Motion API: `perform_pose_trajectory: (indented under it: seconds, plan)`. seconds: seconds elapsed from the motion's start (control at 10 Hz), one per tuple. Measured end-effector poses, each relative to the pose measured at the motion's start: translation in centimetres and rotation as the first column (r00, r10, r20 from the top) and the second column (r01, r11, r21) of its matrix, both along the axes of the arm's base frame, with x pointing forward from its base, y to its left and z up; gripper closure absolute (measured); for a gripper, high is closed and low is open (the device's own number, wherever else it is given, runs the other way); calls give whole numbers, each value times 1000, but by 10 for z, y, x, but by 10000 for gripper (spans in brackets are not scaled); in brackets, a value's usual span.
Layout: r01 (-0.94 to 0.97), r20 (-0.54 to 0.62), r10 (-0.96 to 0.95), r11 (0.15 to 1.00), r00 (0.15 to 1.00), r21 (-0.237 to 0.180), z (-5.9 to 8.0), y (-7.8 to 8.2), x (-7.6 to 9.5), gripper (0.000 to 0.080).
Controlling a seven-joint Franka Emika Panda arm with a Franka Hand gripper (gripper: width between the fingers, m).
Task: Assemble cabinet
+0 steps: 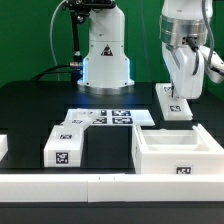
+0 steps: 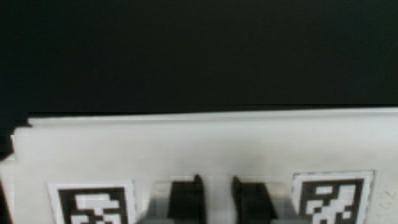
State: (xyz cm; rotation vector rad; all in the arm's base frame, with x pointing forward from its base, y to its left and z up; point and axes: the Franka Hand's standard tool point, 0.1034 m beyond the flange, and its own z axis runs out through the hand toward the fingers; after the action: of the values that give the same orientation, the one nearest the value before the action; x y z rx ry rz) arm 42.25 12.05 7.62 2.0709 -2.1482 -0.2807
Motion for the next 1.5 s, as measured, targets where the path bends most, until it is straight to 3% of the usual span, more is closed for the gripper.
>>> perform_pose_trajectory:
  seconds: [0.3,0.7,0.8,1.1,1.2,1.4,1.5]
  plan:
    - [3,90,-1,1000,996,-16,12,9,1,735]
    - [-10,283,16,1000,959,-22,2,15,1,735]
    - [-28,378,35,999,925,-25,3,10,9,735]
    - [-43,388,47,999,920,-19,1,11,5,735]
    - [-78,383,79,997,920,-18,1,4,6,735]
    - [-9,360,-4,999,933,33,3,-35,20,735]
    - [49,363,-60,998,930,39,0,-44,19,735]
